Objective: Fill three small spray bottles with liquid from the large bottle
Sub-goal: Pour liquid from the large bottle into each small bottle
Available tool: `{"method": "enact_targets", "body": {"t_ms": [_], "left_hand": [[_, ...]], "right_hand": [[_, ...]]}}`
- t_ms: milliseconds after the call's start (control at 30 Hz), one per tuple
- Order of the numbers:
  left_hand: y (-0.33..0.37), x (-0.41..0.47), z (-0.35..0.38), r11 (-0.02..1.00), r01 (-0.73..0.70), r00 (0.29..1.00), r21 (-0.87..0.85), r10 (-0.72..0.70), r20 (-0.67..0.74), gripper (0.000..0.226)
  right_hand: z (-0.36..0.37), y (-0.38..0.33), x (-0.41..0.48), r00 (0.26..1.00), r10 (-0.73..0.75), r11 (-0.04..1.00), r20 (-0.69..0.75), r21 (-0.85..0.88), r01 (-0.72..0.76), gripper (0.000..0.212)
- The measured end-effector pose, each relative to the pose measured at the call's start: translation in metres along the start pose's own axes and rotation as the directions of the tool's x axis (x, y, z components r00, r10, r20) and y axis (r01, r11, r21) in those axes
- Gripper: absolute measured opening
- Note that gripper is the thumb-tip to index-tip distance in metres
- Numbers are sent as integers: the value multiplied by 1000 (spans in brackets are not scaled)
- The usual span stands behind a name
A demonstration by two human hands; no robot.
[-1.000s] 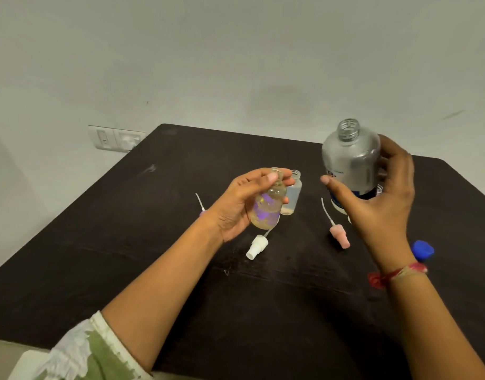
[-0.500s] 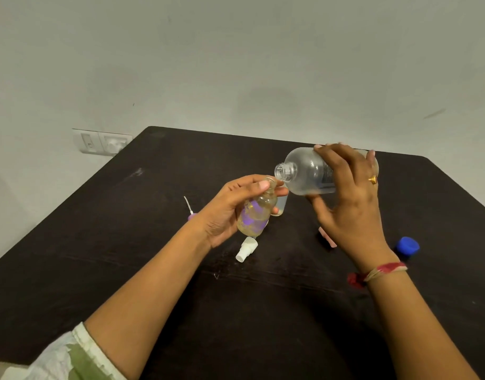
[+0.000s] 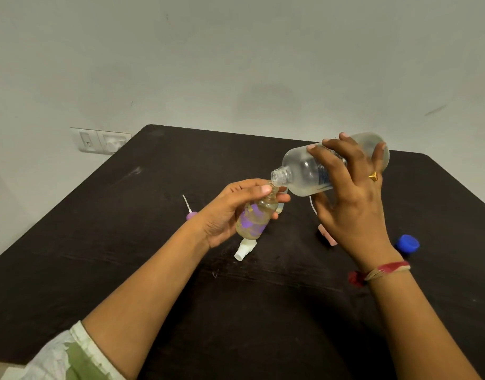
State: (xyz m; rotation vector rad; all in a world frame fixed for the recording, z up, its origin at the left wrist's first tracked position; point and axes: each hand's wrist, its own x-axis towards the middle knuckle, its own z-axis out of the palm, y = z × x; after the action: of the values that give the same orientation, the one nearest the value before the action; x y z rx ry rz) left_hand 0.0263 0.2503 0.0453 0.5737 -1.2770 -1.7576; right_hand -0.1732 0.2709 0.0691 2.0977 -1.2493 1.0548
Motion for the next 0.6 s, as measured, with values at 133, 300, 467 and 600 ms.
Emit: {"method": "enact_targets", "body": {"t_ms": [133,300,467,600], "left_hand": [[0,0,-1,1000,11,1000,4,-11,18,20],[0,0,-1,999,32,999,-7,-32,33,32],[1,-1,0,999,29,996,-34,-26,82,41],[2,-1,1,999,36,996,-33,-33,87,43]], "right_hand": [[0,0,1,1000,-12,1000,-17,-15,12,74],[0,0,0,999,-22,999,-24,-23,21,75],[2,1,1,999,-23,999,-31,-26,22,74],[2,2,0,999,-30,999,-37,-37,29,74]]}}
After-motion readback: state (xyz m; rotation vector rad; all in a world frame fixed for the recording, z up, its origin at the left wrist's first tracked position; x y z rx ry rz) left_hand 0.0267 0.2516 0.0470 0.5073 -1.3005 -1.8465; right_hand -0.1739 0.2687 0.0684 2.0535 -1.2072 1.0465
